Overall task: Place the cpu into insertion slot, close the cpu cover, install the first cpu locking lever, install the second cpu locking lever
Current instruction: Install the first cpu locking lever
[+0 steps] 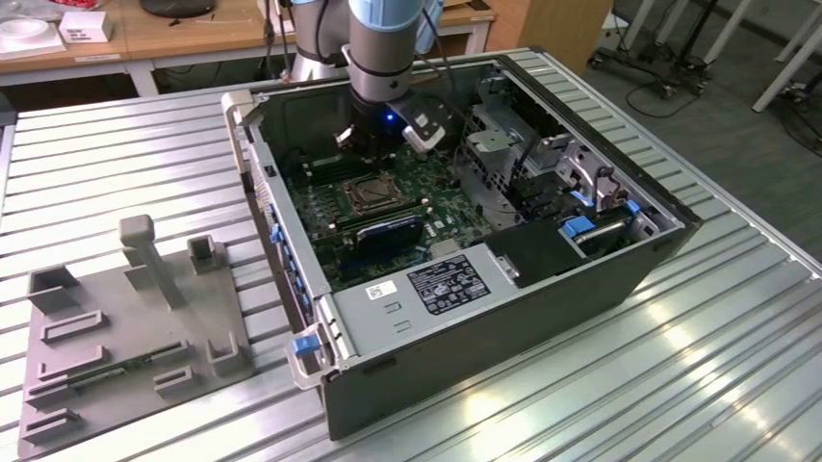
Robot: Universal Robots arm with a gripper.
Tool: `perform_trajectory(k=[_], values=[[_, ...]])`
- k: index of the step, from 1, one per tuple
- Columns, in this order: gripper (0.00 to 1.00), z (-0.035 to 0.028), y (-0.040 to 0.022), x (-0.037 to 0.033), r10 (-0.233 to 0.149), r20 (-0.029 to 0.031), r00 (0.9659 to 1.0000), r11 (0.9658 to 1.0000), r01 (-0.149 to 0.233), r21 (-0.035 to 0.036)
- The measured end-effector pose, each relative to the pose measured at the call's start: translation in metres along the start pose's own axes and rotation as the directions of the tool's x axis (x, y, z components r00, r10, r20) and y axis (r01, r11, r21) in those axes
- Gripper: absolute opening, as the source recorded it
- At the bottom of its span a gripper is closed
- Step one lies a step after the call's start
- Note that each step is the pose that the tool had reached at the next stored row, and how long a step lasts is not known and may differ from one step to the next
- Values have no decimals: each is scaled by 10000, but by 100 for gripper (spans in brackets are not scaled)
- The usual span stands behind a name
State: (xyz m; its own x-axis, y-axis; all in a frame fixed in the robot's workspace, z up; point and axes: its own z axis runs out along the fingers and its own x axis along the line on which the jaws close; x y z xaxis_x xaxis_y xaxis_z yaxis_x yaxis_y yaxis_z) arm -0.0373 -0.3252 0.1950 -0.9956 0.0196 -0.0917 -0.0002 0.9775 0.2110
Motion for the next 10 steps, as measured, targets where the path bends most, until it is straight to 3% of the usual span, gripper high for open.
perform_trajectory(k=[6, 10], values=[[11, 9, 10, 1, -24, 6, 10000, 9997, 24, 237], [11, -25, 28, -2, -28, 6, 10000, 9996, 28, 278]])
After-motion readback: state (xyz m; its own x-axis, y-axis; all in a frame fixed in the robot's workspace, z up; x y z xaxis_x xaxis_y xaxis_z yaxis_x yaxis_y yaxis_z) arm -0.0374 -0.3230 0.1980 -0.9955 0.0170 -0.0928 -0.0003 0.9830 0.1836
